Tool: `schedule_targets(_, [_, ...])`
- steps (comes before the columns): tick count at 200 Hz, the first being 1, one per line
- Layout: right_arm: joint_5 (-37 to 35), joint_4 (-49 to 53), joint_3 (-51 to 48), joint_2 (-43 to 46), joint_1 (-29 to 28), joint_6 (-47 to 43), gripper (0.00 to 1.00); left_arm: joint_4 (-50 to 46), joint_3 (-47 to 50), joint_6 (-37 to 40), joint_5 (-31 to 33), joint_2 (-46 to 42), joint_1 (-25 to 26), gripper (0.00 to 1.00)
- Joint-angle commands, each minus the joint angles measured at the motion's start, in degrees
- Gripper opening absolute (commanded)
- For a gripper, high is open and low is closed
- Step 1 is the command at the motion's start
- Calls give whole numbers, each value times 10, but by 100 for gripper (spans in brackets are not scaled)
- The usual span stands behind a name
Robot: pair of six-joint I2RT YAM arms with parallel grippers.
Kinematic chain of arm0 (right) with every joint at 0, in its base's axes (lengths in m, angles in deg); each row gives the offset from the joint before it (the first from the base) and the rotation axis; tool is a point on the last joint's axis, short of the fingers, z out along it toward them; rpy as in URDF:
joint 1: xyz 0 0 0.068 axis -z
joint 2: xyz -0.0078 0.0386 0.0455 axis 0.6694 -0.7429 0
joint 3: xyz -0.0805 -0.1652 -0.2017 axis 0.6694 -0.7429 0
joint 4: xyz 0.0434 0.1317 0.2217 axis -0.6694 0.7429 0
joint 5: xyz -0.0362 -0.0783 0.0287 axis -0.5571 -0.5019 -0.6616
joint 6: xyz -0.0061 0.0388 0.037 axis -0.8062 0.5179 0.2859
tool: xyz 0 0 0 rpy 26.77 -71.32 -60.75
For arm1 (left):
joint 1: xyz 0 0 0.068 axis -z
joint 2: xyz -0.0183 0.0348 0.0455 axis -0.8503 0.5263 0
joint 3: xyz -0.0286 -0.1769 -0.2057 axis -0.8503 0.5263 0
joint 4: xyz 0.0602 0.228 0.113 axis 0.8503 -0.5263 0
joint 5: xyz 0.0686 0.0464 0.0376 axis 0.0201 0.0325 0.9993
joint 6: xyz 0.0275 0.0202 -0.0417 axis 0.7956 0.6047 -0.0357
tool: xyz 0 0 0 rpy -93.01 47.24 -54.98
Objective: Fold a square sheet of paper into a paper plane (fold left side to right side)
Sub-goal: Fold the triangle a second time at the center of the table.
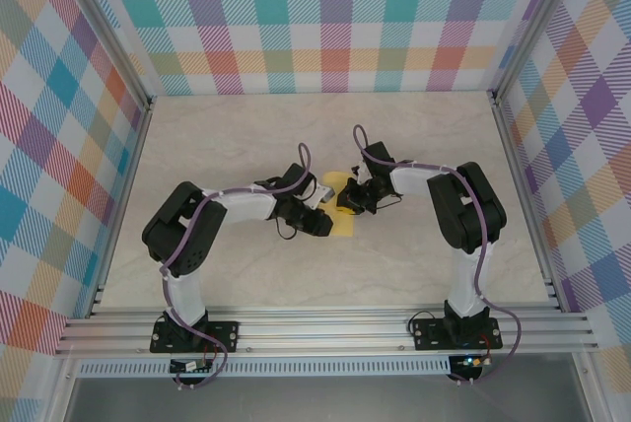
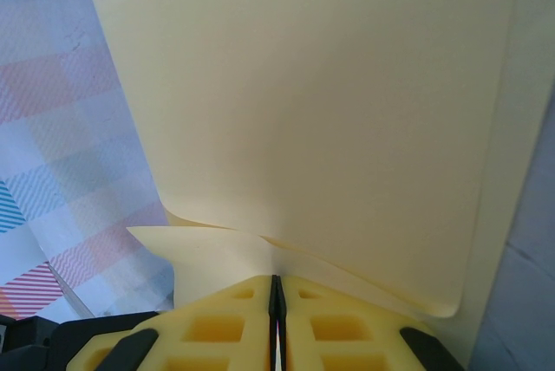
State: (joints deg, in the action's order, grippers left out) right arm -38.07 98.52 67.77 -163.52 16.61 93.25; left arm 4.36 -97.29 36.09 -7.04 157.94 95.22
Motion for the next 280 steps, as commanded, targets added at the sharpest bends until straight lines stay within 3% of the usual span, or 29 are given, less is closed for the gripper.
schedule_targets(1, [-32, 44, -8, -19, -2, -11, 10, -30, 45, -18, -10, -10, 1, 26])
schedule_targets(107, [-27, 42, -8, -21, -1, -13, 10, -21, 116, -41, -12, -84, -14, 26])
schedule_targets(156, [-22, 40, -6, -19, -2, -13, 10, 5, 90, -70, -61, -137, -43, 28])
schedule_targets(253, [-19, 44, 0, -20, -1, -15, 10, 25, 19, -66, -111, -20, -41, 31])
schedule_targets(280, [-19, 45, 1, -16, -1, -20, 10, 12, 22, -59, -85, -15, -41, 31])
